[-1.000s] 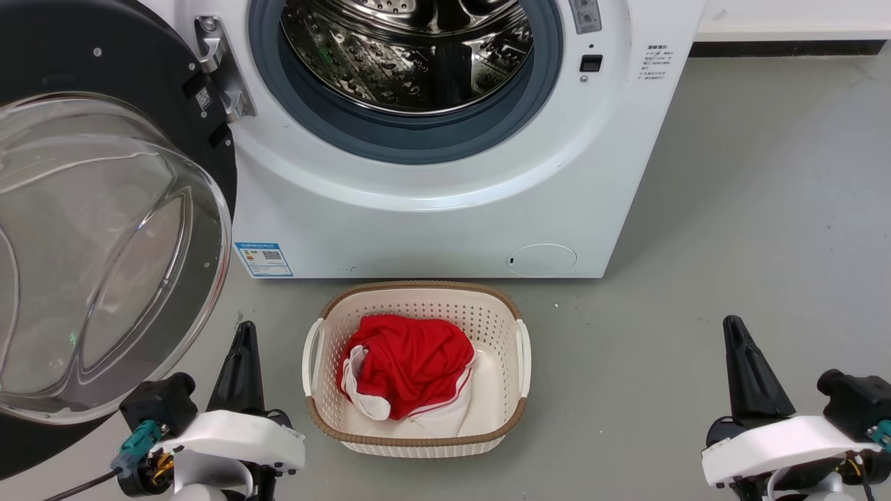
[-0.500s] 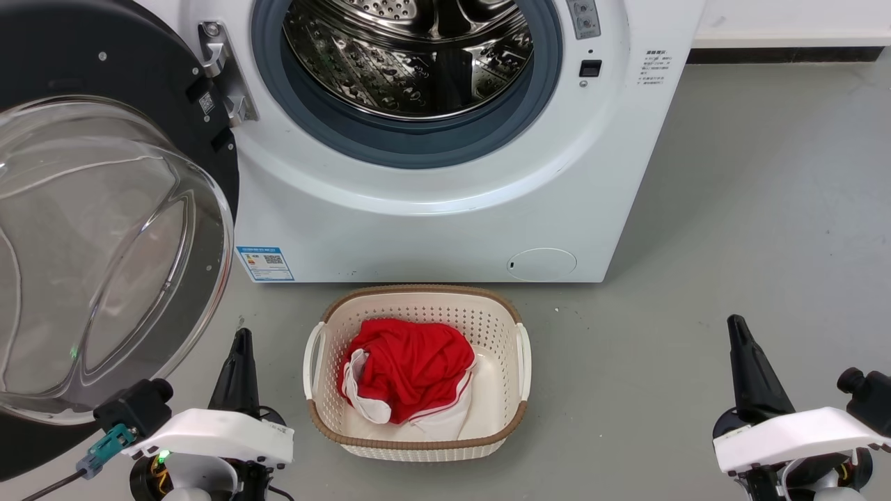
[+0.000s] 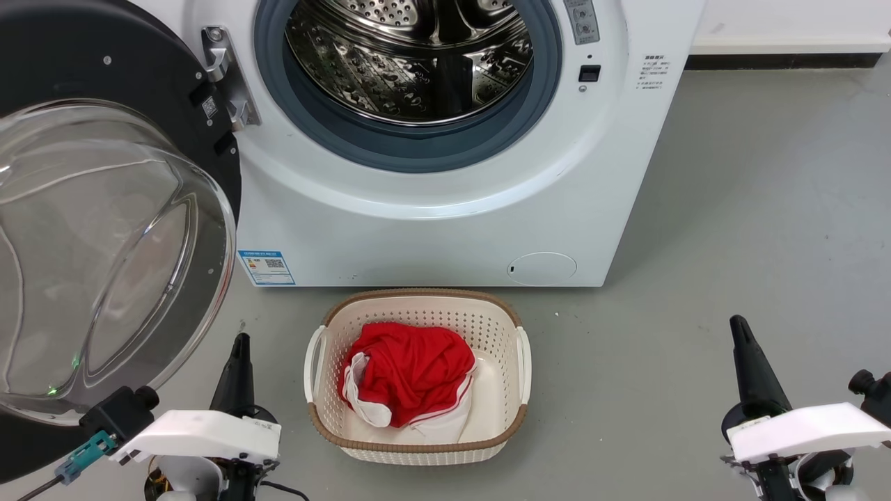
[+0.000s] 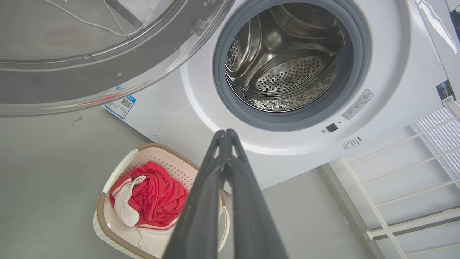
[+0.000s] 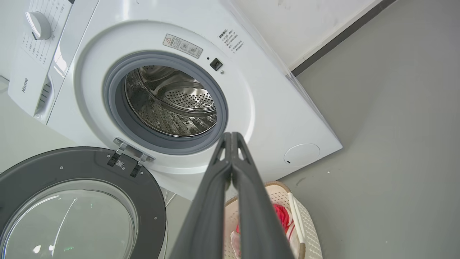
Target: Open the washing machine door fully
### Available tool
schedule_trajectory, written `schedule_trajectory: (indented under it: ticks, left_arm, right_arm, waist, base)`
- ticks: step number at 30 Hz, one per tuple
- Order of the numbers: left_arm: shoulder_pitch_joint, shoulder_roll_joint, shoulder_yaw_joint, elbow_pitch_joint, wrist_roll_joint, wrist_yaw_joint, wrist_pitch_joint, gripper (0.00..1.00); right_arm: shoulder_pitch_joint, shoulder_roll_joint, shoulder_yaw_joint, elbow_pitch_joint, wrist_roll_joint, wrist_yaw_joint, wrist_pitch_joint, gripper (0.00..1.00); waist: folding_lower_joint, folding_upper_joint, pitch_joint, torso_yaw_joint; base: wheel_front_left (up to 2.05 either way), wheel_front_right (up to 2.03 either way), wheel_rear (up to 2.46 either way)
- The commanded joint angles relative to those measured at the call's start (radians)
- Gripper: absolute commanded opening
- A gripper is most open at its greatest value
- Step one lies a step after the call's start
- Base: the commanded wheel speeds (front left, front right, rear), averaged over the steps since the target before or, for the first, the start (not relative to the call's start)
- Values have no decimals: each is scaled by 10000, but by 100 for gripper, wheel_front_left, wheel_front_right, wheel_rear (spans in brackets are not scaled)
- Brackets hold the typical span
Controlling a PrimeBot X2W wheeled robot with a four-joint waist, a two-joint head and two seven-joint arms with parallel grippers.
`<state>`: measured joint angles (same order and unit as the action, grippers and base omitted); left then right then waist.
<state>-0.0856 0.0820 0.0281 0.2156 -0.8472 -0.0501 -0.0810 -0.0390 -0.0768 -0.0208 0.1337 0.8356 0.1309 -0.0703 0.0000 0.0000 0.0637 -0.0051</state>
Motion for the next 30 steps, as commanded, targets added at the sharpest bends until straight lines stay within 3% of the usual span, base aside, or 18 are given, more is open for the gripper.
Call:
schedule_trajectory:
  ticks: [1,30]
  left_arm:
    - [-205,-9,55,-96,-305,-61,75,0]
    - [-256,-148,443,88,-3726,-426,958,0]
  right_arm:
    - [-215,-80,-24,-46,347,0,43,0]
    - [-468,-97,-217,476,3999,-1,695,0]
  waist:
    - [0,0,-10,1]
    - [0,0,-235,20]
  base:
    - [0,0,0]
    - [0,0,0]
